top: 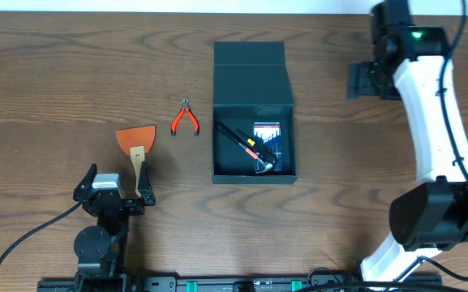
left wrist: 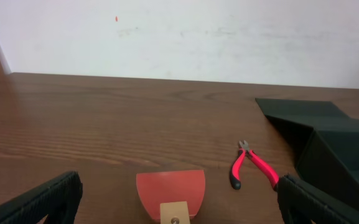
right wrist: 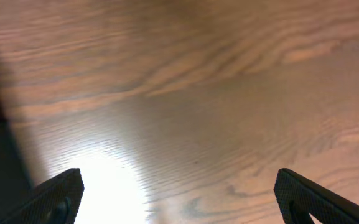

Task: Pack container
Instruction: 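Open the right gripper and raise it back to the right, then move the left gripper over the red-black pliers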

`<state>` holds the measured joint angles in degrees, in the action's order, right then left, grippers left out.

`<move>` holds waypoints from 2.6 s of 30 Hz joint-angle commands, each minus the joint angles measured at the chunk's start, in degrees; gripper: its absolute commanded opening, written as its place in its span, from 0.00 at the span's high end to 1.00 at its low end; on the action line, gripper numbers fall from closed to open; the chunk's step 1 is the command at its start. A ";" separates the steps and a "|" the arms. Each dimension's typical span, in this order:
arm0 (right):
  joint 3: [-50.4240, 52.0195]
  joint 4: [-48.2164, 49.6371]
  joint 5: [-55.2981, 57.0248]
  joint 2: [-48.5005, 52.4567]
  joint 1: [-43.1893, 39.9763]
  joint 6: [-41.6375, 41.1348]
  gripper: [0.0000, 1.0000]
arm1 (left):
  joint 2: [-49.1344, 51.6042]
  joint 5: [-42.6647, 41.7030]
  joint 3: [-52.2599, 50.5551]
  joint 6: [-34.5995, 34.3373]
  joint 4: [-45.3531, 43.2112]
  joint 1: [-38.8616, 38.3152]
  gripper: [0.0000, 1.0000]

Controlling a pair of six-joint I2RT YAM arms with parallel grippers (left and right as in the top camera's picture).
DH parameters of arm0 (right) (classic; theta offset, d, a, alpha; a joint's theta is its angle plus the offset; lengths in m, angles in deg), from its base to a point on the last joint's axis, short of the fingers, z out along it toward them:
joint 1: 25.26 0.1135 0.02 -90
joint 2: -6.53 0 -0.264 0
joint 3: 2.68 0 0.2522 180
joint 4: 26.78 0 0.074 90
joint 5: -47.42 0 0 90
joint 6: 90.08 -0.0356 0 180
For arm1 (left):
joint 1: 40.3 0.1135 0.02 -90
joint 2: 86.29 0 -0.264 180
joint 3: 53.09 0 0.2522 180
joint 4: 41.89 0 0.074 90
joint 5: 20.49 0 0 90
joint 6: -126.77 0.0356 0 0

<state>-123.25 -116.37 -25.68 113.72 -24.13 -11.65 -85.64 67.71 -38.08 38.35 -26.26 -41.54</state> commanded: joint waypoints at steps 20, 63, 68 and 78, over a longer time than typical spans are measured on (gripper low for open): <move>0.39 -0.07 -3.43 -0.02 -3.34 -0.39 0.01 | -0.02 0.35 -1.01 0.76 2.08 0.15 0.01; 0.39 -0.07 -3.43 -0.02 -3.34 -0.39 0.01 | 97.39 -21.79 77.75 -1.25 44.54 0.04 0.02; 0.39 -0.07 -3.43 -0.02 -3.32 -0.39 0.01 | 97.46 -17.94 77.90 7.04 42.84 -3.13 0.01; 0.39 -0.07 -3.43 -0.02 -3.34 -0.39 0.01 | 101.92 -3.48 81.02 8.85 41.53 -11.10 0.01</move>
<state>-122.88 -116.37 -29.17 113.72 -27.23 -11.65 13.59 59.27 40.30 45.82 15.07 -52.73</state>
